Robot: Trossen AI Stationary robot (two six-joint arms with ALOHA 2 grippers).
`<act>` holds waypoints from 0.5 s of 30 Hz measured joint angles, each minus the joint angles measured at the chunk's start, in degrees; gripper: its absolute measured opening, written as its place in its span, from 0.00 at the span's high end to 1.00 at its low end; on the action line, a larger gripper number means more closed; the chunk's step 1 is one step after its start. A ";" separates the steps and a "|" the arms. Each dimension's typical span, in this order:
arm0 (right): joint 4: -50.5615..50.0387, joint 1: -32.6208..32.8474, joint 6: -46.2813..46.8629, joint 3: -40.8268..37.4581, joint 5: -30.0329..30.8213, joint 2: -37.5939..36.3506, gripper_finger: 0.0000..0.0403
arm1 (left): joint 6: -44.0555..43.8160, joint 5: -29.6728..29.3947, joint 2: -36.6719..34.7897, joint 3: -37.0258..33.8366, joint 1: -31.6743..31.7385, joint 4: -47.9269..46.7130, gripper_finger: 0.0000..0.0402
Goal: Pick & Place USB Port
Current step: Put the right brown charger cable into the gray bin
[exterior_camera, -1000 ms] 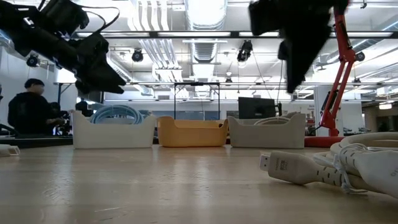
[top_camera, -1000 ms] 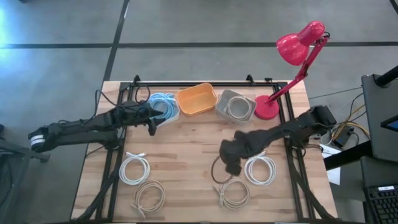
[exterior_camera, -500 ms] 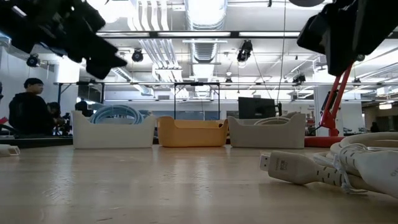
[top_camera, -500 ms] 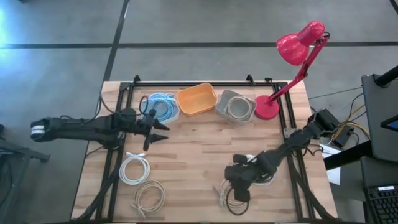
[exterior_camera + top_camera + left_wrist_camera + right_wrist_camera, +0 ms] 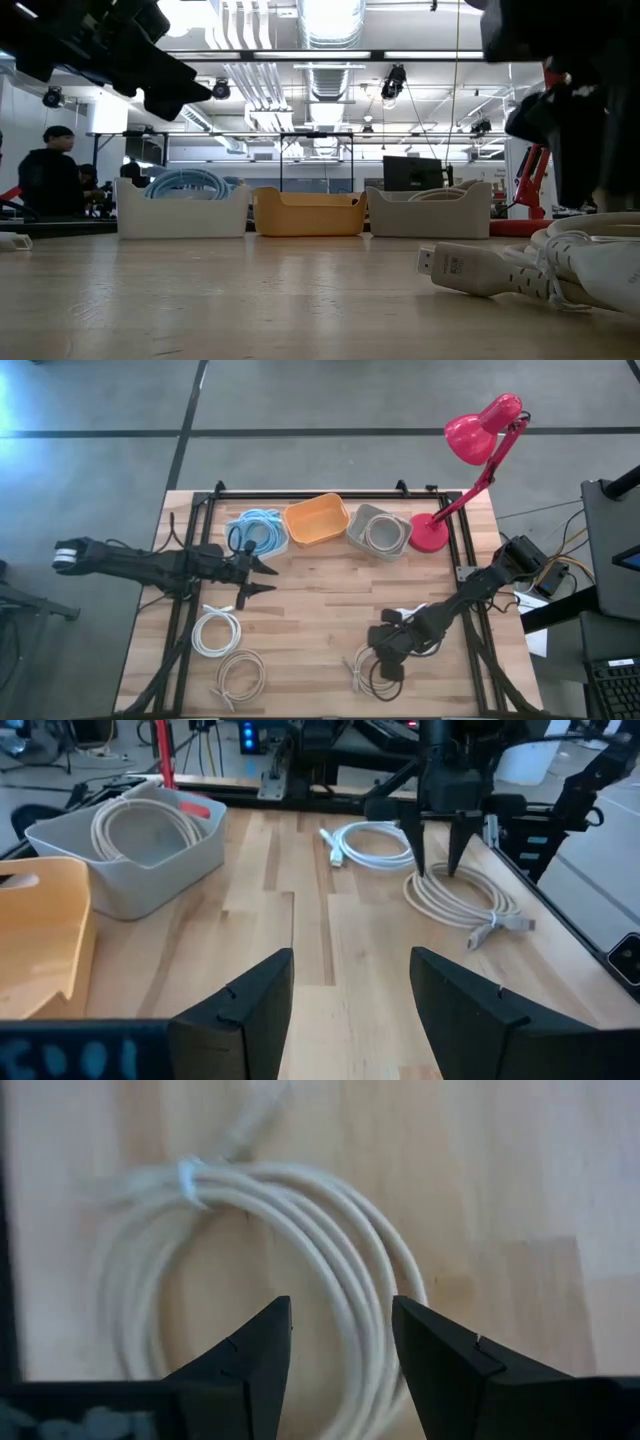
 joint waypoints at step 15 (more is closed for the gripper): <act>1.90 -0.49 -0.13 -2.85 3.20 4.26 0.59 | -0.22 0.13 4.95 0.20 -0.02 3.80 0.49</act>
